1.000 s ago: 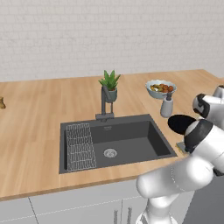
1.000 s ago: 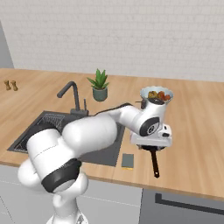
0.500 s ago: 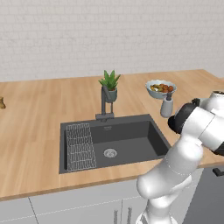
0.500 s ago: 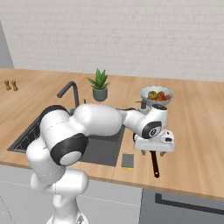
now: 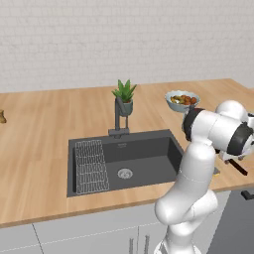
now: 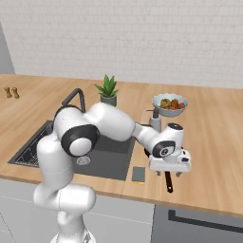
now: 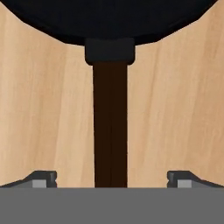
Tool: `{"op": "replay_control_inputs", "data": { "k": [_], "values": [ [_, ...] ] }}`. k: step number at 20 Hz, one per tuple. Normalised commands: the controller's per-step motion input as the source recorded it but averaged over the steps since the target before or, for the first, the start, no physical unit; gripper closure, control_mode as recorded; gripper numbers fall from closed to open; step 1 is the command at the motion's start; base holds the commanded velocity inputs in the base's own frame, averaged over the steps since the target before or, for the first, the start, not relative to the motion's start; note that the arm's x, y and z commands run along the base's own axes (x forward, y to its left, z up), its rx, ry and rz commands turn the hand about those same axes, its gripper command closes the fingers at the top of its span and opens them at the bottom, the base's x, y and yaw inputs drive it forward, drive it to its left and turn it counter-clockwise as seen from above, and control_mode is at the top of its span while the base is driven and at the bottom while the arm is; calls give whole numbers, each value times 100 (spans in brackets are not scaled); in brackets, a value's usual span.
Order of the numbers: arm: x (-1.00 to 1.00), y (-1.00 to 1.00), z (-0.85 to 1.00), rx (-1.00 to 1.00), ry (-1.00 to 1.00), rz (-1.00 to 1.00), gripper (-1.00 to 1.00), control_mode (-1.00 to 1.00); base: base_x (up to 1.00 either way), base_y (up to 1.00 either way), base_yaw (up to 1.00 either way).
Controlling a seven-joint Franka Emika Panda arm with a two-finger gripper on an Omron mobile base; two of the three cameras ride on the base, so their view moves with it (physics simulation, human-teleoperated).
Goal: Pick the pan and sponge and place them into the sink. Then turn on the water.
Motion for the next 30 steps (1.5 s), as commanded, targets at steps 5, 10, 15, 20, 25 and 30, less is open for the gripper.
{"op": "replay_control_inputs", "data": {
  "k": [5,10,15,20,25,30],
  "values": [
    [5,-7,-36,0,0,6,-100,-100,0,0,0],
    [0,0,-32,0,0,1,100,-100,0,0,0],
    [0,6,-36,0,0,0,100,-100,0,0,0],
    [-13,40,-26,0,-2,-1,100,-100,0,0,0],
    [-64,21,35,4,-11,-17,100,-100,0,0,0],
    [-58,22,98,0,-23,-9,100,-100,0,0,0]
  ]
}}
